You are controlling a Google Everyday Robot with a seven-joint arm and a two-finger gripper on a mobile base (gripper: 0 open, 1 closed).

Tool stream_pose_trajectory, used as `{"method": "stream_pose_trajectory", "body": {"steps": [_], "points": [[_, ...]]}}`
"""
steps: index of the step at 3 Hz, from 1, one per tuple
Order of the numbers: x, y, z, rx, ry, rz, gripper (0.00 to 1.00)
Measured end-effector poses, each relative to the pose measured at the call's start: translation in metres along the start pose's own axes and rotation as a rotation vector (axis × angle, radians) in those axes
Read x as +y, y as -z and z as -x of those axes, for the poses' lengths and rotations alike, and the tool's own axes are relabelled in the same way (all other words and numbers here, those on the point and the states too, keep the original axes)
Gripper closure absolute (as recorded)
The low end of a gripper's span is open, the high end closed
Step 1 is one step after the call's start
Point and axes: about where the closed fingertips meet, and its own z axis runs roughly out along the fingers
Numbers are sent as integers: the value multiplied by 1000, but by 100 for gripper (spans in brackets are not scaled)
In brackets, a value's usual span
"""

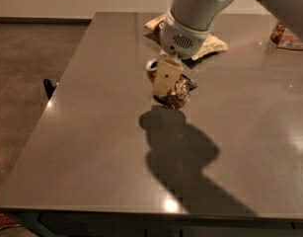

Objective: Knock orange can over

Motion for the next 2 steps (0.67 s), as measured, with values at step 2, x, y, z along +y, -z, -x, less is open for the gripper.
{"method": "stream_pose_trajectory", "body": {"steps": [2], "points": [[4,-15,-67,221,8,40,63]]}}
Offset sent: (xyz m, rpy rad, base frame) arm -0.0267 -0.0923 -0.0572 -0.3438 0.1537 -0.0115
